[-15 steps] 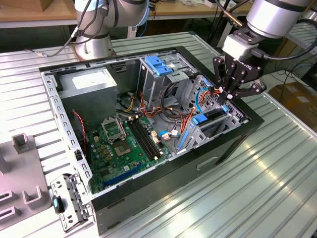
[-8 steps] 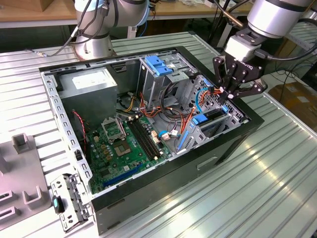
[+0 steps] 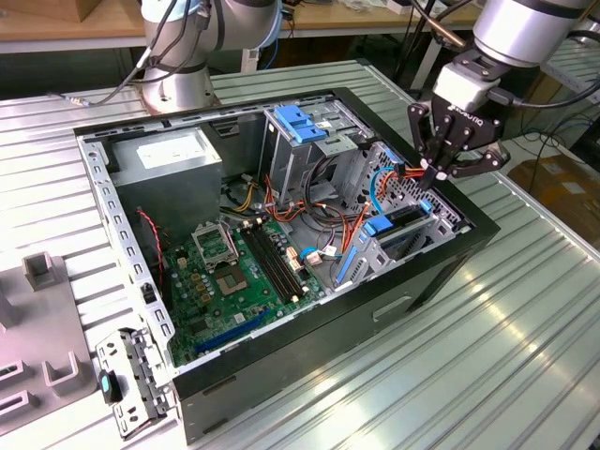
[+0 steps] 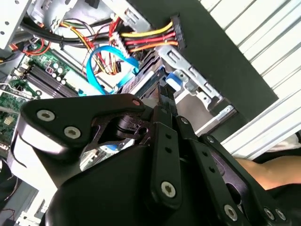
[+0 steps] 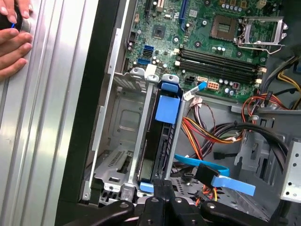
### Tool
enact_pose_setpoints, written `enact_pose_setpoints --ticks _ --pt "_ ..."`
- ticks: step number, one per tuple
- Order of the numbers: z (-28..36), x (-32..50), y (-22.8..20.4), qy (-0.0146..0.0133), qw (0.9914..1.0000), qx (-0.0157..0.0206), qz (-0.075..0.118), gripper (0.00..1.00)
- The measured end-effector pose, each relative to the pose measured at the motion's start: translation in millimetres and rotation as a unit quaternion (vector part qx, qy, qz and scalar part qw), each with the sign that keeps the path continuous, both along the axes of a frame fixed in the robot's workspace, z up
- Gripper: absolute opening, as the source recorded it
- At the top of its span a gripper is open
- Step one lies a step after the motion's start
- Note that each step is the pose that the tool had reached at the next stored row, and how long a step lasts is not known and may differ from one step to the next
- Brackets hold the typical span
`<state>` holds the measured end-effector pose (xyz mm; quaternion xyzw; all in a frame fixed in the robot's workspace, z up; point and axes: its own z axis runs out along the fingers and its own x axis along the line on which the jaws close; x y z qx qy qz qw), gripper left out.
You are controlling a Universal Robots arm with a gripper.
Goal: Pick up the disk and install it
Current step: 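Insert the first disk wire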
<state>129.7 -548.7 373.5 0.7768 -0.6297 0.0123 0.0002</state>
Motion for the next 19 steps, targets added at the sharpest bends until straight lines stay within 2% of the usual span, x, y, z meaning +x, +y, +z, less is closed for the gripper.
enact_pose_setpoints --ticks 3,6,15,19 --pt "0.7 4.4 0.8 0.0005 0.99999 -0.0001 0.004 0.11" --pt "3.3 5.0 0.8 0.0009 0.99987 0.0000 0.016 0.11" --pt "3.4 5.1 0.8 0.0009 0.99949 -0.0001 0.032 0.11" --pt "3.4 6.3 0.8 0.0009 0.99865 -0.0001 0.052 0.11"
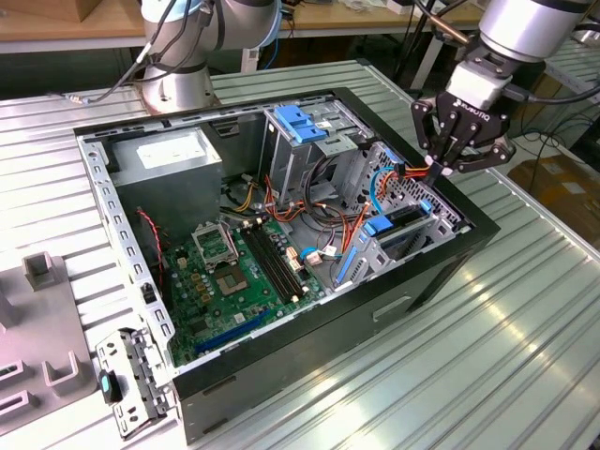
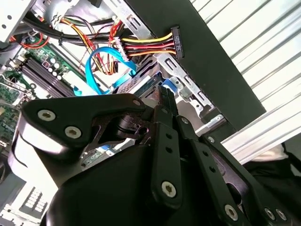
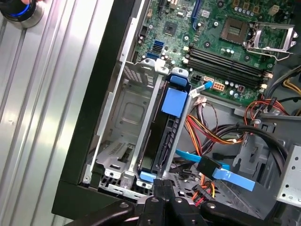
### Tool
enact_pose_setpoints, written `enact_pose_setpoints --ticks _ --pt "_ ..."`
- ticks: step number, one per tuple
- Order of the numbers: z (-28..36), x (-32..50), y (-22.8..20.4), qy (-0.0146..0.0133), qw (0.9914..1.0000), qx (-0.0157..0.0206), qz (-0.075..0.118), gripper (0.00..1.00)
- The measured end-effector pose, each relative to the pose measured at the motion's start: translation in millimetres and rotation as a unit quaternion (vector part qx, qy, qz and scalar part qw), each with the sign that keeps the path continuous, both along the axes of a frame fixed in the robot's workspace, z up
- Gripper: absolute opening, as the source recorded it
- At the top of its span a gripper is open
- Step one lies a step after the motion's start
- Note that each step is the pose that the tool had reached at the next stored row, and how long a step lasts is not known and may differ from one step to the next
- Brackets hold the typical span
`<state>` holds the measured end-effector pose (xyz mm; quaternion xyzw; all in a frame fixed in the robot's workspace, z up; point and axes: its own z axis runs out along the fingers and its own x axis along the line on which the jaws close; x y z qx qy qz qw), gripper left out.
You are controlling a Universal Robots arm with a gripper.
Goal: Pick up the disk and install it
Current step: 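Insert the first disk wire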
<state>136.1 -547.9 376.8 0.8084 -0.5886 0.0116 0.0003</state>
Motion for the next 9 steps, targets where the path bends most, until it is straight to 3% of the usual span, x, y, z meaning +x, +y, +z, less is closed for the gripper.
enact_pose_setpoints --ticks 9 --pt "0.0 4.0 0.0 0.0000 0.99905 0.0001 0.044 0.11"
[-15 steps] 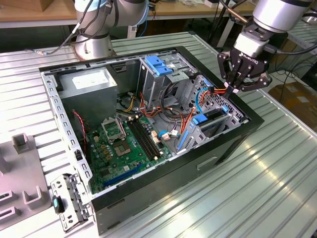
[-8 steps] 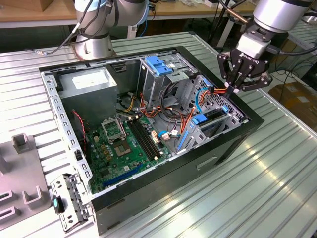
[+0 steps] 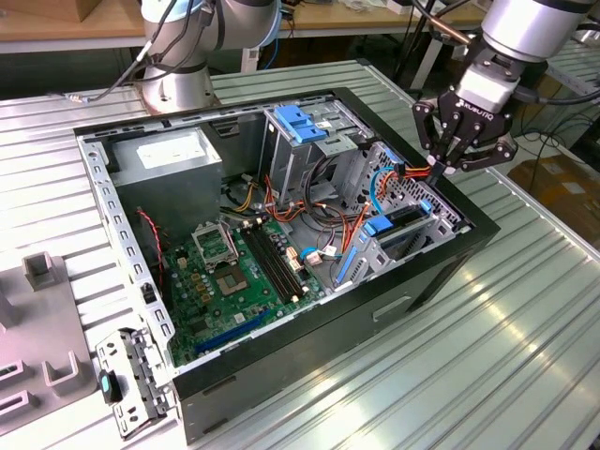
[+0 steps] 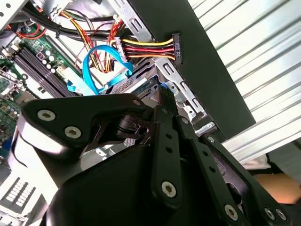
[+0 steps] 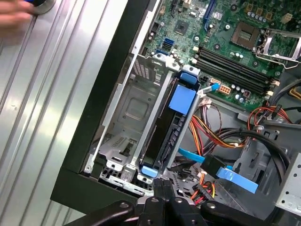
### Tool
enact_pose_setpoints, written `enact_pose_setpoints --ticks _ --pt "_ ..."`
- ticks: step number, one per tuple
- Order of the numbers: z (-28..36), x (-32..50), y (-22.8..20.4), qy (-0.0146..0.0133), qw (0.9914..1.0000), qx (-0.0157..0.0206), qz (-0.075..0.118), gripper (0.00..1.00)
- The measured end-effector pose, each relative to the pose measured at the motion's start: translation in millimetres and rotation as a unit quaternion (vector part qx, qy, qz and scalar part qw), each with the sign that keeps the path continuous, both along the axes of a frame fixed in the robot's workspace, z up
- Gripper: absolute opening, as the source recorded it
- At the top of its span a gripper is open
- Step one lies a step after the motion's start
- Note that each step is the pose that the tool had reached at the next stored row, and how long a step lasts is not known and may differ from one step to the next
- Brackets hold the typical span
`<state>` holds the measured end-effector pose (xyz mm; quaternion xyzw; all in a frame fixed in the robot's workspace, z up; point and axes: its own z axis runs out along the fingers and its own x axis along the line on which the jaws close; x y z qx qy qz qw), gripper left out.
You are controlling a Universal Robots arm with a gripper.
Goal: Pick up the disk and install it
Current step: 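Insert the first disk wire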
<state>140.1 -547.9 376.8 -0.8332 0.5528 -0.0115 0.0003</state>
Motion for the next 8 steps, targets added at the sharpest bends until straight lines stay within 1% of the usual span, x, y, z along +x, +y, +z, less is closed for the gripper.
enact_pose_setpoints --ticks 2,4,5,6,7,8 --pt "0.0 0.0 0.0 0.0000 0.99993 0.0000 0.012 0.11" --pt "0.0 0.1 0.0 0.0000 0.99956 0.0000 0.030 0.11" --pt "0.0 0.1 0.0 0.0000 0.99927 0.0000 0.038 0.11" --pt "0.0 0.5 0.0 0.0000 0.99869 0.0000 0.051 0.11" --pt "0.0 3.2 0.1 0.0000 0.99831 0.0000 0.058 0.11" --pt "0.0 6.7 0.9 0.0000 0.99816 0.0000 0.061 0.11"
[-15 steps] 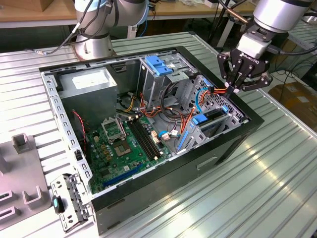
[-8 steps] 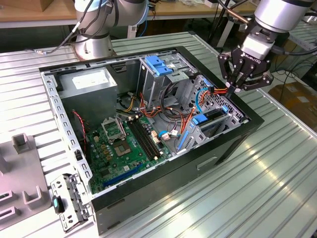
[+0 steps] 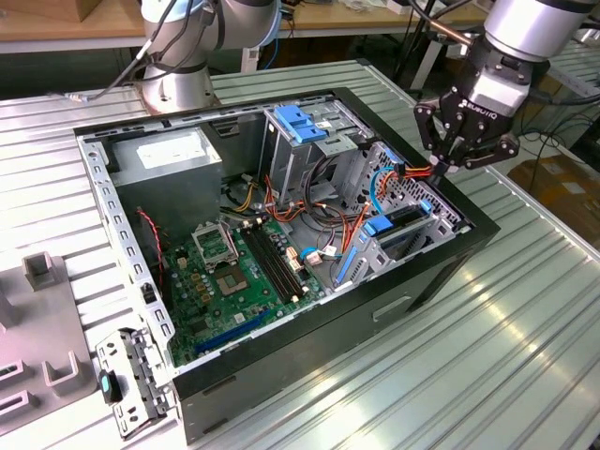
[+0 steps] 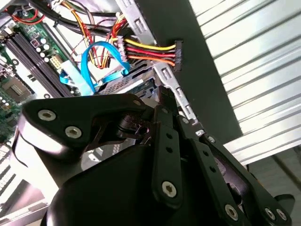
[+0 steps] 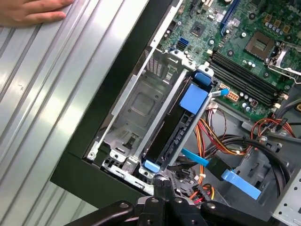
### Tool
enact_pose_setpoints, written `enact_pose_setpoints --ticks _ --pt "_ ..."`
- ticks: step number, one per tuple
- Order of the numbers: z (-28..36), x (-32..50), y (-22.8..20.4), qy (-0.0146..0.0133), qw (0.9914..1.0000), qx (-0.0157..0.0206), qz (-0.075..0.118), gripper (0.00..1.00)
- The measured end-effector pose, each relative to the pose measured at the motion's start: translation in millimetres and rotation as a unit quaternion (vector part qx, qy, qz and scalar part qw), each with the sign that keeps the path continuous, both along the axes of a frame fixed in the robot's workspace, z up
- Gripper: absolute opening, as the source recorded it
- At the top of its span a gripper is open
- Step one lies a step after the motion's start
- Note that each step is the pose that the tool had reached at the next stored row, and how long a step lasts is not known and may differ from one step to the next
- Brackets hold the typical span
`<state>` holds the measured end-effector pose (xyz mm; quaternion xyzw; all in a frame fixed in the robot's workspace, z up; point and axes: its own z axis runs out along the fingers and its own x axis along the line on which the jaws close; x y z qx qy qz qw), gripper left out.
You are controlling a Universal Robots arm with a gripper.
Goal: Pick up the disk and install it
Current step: 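Insert the first disk wire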
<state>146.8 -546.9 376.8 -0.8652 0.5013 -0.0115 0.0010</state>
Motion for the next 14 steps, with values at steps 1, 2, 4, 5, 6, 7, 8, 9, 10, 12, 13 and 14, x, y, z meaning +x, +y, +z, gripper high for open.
enact_pose_setpoints --ticks 1,2,4,5,6,7,8,9,10,12,13,14 --pt "0.0 0.9 1.1 0.0000 1.00000 0.0000 0.001 0.11" --pt "0.0 1.5 2.4 0.0000 1.00000 0.0000 0.002 0.11" --pt "0.0 3.0 5.9 0.0000 0.99999 0.0000 0.004 0.11" --pt "0.0 5.6 8.9 0.0000 0.99998 0.0000 0.006 0.11" --pt "0.0 7.4 10.2 0.0000 0.99998 0.0000 0.006 0.11" --pt "0.0 9.1 11.5 0.0000 0.99998 0.0000 0.007 0.11" --pt "-0.1 11.9 13.7 0.0000 0.99995 0.0000 0.010 0.11" --pt "-0.3 12.2 13.8 0.0000 0.99988 0.0000 0.016 0.11" --pt "-0.3 12.4 13.9 0.0000 0.99970 -0.0001 0.024 0.11" --pt "-0.7 12.7 14.0 0.0000 0.99850 0.0000 0.055 0.11" --pt "-0.7 12.9 14.0 0.0000 0.99810 0.0000 0.062 0.17" --pt "-0.6 13.2 14.0 0.0000 0.99740 -0.0001 0.072 0.17"
